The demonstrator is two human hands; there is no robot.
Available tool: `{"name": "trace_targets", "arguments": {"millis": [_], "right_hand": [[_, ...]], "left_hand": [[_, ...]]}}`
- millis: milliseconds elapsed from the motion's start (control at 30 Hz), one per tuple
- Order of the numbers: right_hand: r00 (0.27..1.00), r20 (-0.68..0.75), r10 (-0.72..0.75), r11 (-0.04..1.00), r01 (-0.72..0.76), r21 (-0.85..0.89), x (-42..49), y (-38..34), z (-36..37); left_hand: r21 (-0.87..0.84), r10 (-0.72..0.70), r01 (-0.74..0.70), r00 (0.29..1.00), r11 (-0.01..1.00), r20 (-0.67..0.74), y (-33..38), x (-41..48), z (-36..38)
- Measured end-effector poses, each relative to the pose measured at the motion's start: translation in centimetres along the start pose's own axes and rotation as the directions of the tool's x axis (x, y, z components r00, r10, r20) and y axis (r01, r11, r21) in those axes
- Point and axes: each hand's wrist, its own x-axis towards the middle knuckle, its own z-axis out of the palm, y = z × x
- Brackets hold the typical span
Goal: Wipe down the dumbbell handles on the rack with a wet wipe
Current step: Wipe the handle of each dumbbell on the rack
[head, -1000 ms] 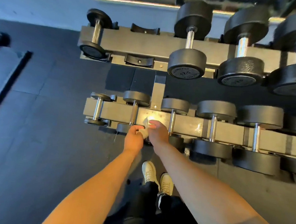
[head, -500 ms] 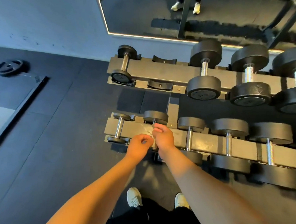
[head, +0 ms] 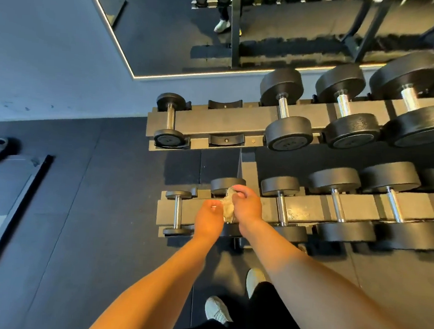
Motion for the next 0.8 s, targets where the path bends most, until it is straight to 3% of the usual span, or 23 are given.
{"name": "trace_targets", "arguments": {"millis": [333, 533, 667, 800], "right_hand": [[1.0, 0.016, -0.011, 0.997, 0.01, 0.074, 6.2, -3.5, -2.3], [0.997, 0.059, -0.053, 0.996, 0.049, 0.074, 10.1, -6.0, -2.9], [0.981, 0.157, -0.114, 0.993, 0.11, 0.03, 11.0, -7.2, -1.9], [0.956, 0.269, -0.119, 0.992, 0.128, -0.019, 11.3, -9.3, 0.5]], "left_hand": [[-0.246, 0.068, -0.03, 0.987, 0.969, 0.148, 6.4, 4.2, 1.1], [-0.161, 0.161, -0.141, 0.98, 0.977, 0.12, 8.9, 8.1, 1.0], [-0.206, -0.013, 0.007, 1.0, 0.978, -0.024, 9.5, 10.9, 0.7], [-0.248, -0.073, 0.056, 0.995, 0.967, -0.063, 9.9, 12.6, -1.1]]}}
